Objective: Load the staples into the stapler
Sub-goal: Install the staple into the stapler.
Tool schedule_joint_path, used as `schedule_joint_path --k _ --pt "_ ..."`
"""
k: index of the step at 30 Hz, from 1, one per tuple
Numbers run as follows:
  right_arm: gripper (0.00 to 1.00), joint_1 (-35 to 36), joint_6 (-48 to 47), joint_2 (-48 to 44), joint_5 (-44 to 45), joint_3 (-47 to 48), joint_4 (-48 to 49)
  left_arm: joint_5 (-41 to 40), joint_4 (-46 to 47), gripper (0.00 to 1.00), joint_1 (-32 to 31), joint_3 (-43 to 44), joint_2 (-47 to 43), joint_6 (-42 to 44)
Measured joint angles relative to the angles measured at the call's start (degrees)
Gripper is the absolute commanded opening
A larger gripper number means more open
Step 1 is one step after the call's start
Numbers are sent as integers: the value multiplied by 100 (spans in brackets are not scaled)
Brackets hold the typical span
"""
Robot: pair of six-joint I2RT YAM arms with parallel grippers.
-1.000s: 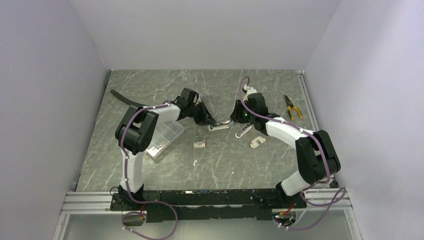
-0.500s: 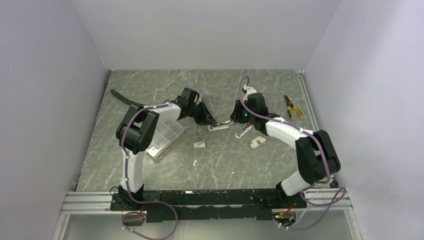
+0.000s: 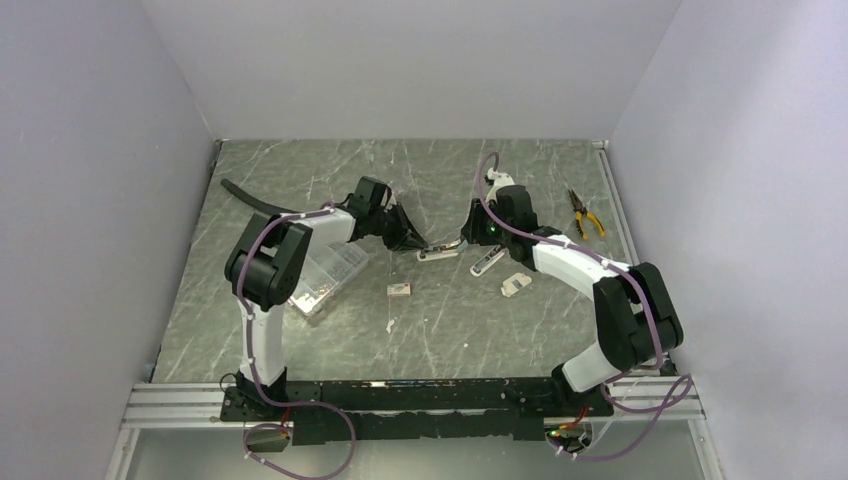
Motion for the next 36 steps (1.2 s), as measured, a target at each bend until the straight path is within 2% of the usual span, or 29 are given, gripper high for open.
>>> schedule_joint_path --k 36 --pt "39 0 -37 -13 9 0 4 103 225 3 63 -278 -348 -127"
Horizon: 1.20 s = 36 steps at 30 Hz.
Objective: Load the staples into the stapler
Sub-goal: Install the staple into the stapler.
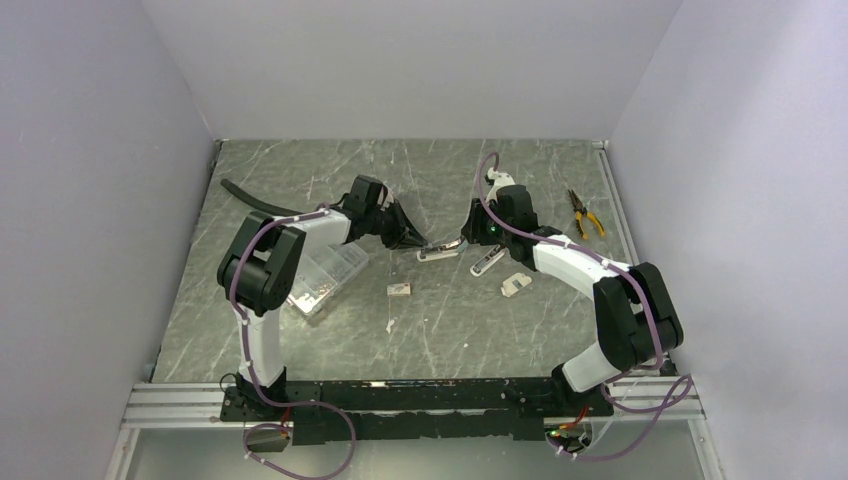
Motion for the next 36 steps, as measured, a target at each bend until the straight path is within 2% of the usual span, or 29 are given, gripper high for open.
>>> schedule_joint_path --k 36 --pt "40 0 0 0 -4 0 0 -13 -33 3 -2 -94 153 2"
